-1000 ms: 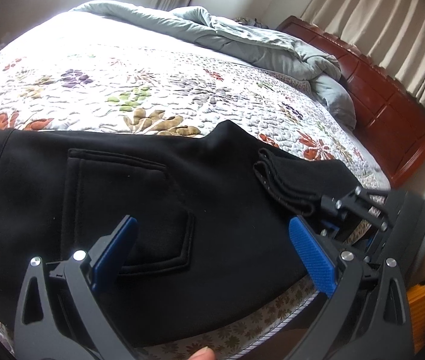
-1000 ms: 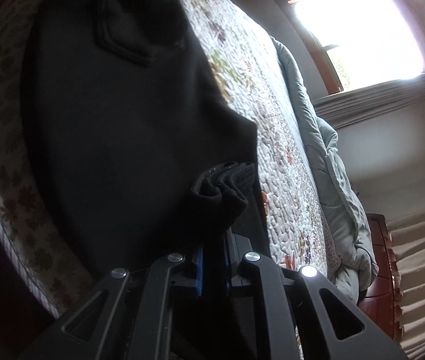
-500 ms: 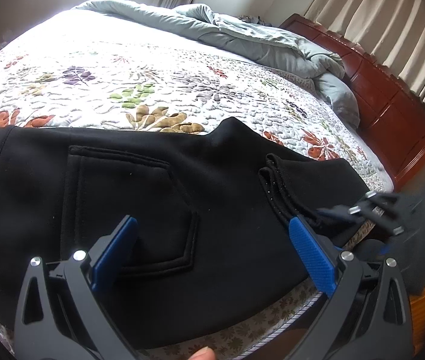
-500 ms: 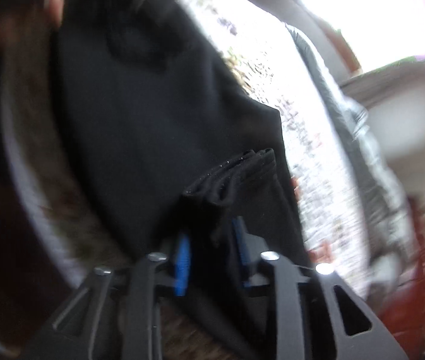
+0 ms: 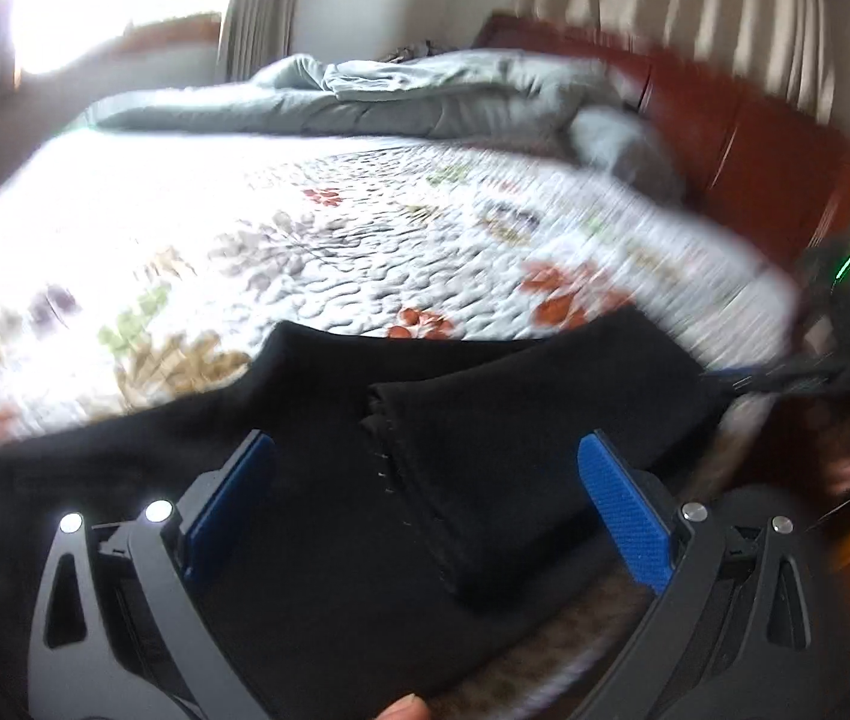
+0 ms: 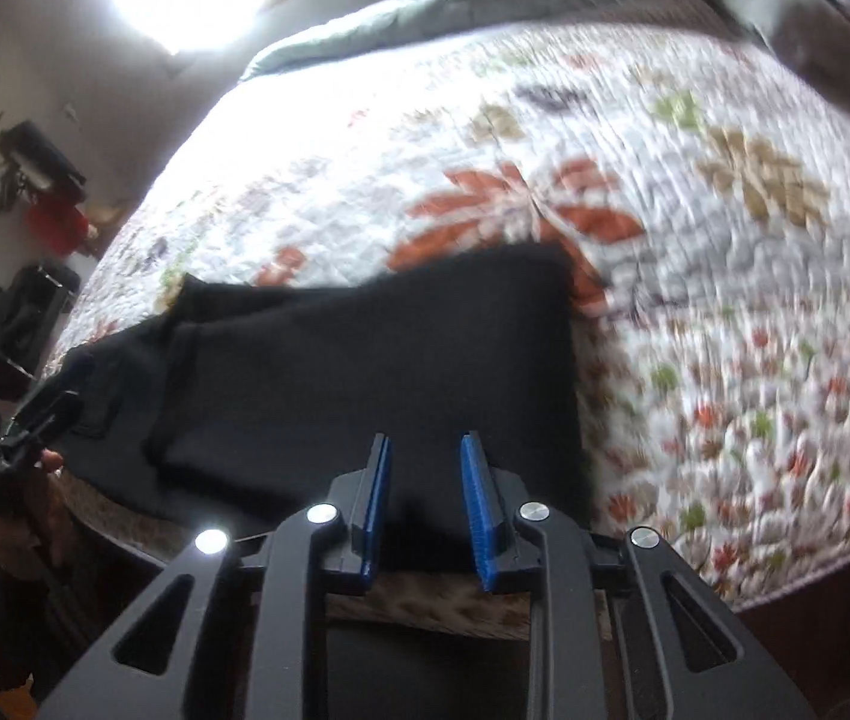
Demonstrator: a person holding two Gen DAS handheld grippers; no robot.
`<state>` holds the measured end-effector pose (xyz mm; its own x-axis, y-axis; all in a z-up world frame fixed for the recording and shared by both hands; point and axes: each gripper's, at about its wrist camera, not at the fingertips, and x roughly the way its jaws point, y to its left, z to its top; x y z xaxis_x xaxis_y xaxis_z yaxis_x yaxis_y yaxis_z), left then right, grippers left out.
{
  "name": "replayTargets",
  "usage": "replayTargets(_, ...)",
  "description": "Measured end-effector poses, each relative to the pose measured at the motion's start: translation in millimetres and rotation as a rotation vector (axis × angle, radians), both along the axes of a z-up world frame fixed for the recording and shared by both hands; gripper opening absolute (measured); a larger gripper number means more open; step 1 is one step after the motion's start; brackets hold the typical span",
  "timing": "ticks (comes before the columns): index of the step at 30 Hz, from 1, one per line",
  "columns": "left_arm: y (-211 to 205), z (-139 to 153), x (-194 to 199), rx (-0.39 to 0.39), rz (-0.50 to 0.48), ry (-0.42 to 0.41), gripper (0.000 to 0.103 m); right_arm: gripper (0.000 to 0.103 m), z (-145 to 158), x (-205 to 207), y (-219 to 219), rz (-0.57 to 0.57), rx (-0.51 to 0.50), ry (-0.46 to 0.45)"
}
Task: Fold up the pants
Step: 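Grasp the pants edge with the left tool while the right tool grasps beside it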
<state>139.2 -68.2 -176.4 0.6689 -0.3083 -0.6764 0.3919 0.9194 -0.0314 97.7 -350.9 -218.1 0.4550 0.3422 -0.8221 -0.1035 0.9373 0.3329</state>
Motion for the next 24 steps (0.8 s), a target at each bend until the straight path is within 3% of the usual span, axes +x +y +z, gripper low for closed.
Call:
replayTargets(3, -28.5, -27.6, 3.4, 0.226, 0.037, 0.015, 0.100, 0.023, -10.0, 0.0, 0.9, 0.029, -0.014, 0.023)
replayTargets(5, -32.1, -40.8, 4.1, 0.269, 0.033, 0.051, 0.100, 0.023, -6.8, -0.3, -6.0, 0.035, 0.017, 0.022)
replayTargets(10, -21.3, -46.3, 11.0, 0.234, 0.048, 0.096, 0.101, 0.025, 17.2, 32.2, -27.1, -0.015, 0.159, -0.047)
replayTargets(15, -18.6, -52.7, 14.2, 0.192, 0.063, 0.138, 0.101, 0.023, -5.5, 83.9, -39.0, -0.070, 0.285, 0.007)
replayTargets(16, -17.6, -54.2, 13.6, 0.181, 0.067, 0.147, 0.101, 0.022, -12.5, 89.1, -40.9, -0.080, 0.285, 0.027)
replayTargets(18, -14.7, -56.7, 15.8, 0.153, 0.079, 0.173, 0.101, 0.010, -24.6, 92.5, -42.1, -0.080, 0.253, 0.062)
replayTargets(19, -13.8, -57.6, 15.7, 0.145, 0.082, 0.180, 0.101, 0.009, -25.2, 91.1, -43.4, -0.078, 0.252, 0.063)
replayTargets(24, -2.1, -38.4, 6.3, 0.067, 0.106, 0.212, 0.100, 0.023, 16.3, 71.1, -33.2, -0.020, 0.252, -0.011)
